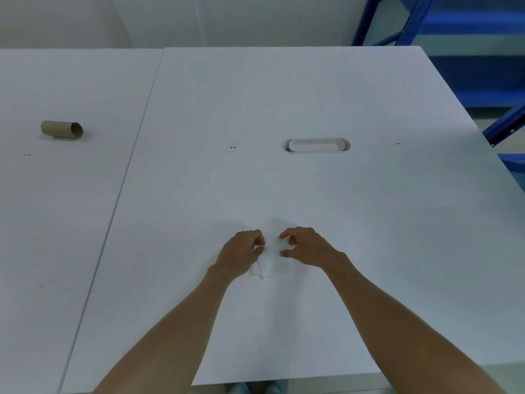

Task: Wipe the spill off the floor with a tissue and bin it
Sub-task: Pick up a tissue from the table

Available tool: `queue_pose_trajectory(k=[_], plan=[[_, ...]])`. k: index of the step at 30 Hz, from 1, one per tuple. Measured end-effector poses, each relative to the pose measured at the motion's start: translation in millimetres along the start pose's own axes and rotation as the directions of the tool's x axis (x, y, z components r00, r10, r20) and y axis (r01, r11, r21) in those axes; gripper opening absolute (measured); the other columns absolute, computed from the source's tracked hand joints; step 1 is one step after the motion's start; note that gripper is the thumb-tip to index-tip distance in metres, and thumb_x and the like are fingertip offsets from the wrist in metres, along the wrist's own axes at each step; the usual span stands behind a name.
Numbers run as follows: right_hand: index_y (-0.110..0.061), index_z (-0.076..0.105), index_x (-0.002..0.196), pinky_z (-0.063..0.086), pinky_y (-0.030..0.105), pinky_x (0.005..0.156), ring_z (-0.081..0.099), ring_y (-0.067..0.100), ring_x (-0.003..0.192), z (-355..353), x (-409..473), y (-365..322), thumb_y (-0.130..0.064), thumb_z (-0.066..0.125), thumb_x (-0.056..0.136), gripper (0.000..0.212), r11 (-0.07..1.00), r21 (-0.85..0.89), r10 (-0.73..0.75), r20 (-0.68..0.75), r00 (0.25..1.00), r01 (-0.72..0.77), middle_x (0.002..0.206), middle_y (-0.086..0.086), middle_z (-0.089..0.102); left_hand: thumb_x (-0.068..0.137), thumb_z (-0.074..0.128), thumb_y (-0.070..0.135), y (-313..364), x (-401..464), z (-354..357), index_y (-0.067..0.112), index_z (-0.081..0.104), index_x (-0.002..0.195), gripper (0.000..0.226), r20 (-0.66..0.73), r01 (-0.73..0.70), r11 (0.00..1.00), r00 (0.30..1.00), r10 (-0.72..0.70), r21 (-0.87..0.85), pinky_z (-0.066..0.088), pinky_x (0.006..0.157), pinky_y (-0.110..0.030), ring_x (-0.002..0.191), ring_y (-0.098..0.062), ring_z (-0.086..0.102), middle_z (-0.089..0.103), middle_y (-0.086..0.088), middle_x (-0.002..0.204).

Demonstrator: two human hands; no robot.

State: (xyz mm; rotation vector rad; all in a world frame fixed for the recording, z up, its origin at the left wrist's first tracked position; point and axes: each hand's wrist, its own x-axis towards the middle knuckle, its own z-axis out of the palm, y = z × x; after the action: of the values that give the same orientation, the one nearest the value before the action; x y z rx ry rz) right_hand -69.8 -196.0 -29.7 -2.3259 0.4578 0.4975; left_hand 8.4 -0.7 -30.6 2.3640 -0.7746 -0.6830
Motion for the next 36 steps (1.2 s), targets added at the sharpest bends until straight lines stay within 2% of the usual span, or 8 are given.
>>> queue_pose_trajectory(k=[3,7,11,14,19,29,33,36], plan=[[-0.025,0.068,0.109,0.05,0.025,0.073,0.062,0.013,0.085,3.4,0.7,-4.8,-0.035,0.074,0.083,0.029,0.999,-0.04,-0.003,0.019,1.0,0.004,0.096,-0.008,0.061,0.091,0.057,0.019,-5.1,-2.3,-1.4,0.025,0.061,0.092,0.007,-0.005,-0.03,0.997,1.0,0.03,-0.064,0.054,0.077,-0.038,0.082,-0.014,0.061,0.066,0.008,0.086],[-0.017,0.072,0.095,0.057,0.028,0.062,0.069,0.017,0.071,7.6,-2.7,-9.9,-0.026,0.066,0.089,0.013,0.999,-0.034,-0.016,-0.033,0.999,0.015,0.081,-0.001,0.07,0.095,0.052,0.015,-10.1,-6.9,0.5,0.021,0.059,0.125,0.032,-0.027,-0.037,0.995,0.999,0.035,-0.096,0.052,0.085,-0.031,0.089,-0.014,0.06,0.065,0.004,0.094],[-0.022,0.073,0.092,0.048,0.017,0.045,0.067,0.012,0.062,13.0,-13.2,-14.6,-0.023,0.062,0.09,0.012,0.998,0.003,-0.056,-0.13,0.99,0.057,0.077,-0.007,0.07,0.093,0.053,0.015,-13.2,-14.2,-1.1,0.021,0.069,0.103,0.02,-0.052,-0.109,0.994,0.993,0.109,-0.003,0.049,0.079,-0.028,0.088,-0.01,0.059,0.065,0.007,0.096],[-0.027,0.072,0.097,0.055,0.022,0.054,0.068,0.011,0.069,18.2,-22.9,-18.4,-0.025,0.061,0.09,0.013,0.991,-0.074,-0.121,-0.183,0.976,0.109,0.088,-0.007,0.073,0.09,0.054,0.017,-15.6,-24.2,-2.6,0.027,0.063,0.091,0.013,-0.079,-0.108,0.994,0.991,0.11,0.033,0.042,0.071,-0.019,0.086,-0.004,0.056,0.059,0.014,0.089],[-0.026,0.07,0.106,0.055,0.027,0.079,0.069,0.012,0.093,29.9,-35.6,-19.9,-0.027,0.059,0.092,0.018,0.95,-0.24,-0.24,-0.164,0.957,0.197,0.105,-0.007,0.074,0.086,0.057,0.017,-21.1,-39.9,0.2,0.027,0.056,0.085,0.01,-0.078,-0.123,0.988,0.988,0.13,0.094,0.047,0.074,-0.025,0.086,-0.007,0.054,0.056,0.013,0.09],[-0.021,0.069,0.109,0.05,0.032,0.089,0.051,0.013,0.115,55.9,-60.3,-13.8,-0.044,0.059,0.089,0.033,0.92,-0.307,-0.277,-0.064,0.959,0.245,0.122,-0.006,0.06,0.081,0.063,0.03,-37.6,-62.9,10.9,0.02,0.066,0.092,0.015,-0.011,-0.209,0.959,0.977,0.215,0.191,0.045,0.082,-0.024,0.098,-0.011,0.052,0.059,0.01,0.104],[-0.02,0.07,0.102,0.052,0.033,0.084,0.053,0.014,0.107,61.7,-63.2,-14.7,-0.04,0.056,0.094,0.026,0.948,-0.246,-0.236,-0.108,0.966,0.204,0.113,-0.005,0.062,0.092,0.055,0.038,-33.4,-62.2,11.7,0.016,0.069,0.091,0.026,-0.059,-0.176,0.971,0.981,0.187,0.162,0.044,0.082,-0.026,0.099,-0.009,0.05,0.061,0.009,0.101],[-0.021,0.068,0.096,0.052,0.03,0.079,0.056,0.015,0.099,65.2,-62.0,-16.8,-0.032,0.061,0.092,0.013,0.975,-0.163,-0.173,-0.144,0.974,0.149,0.1,-0.005,0.062,0.091,0.058,0.029,-26.7,-59.8,11.8,0.017,0.064,0.092,0.013,-0.062,-0.13,0.979,0.988,0.141,0.159,0.045,0.081,-0.029,0.099,-0.016,0.052,0.061,0.005,0.097]])
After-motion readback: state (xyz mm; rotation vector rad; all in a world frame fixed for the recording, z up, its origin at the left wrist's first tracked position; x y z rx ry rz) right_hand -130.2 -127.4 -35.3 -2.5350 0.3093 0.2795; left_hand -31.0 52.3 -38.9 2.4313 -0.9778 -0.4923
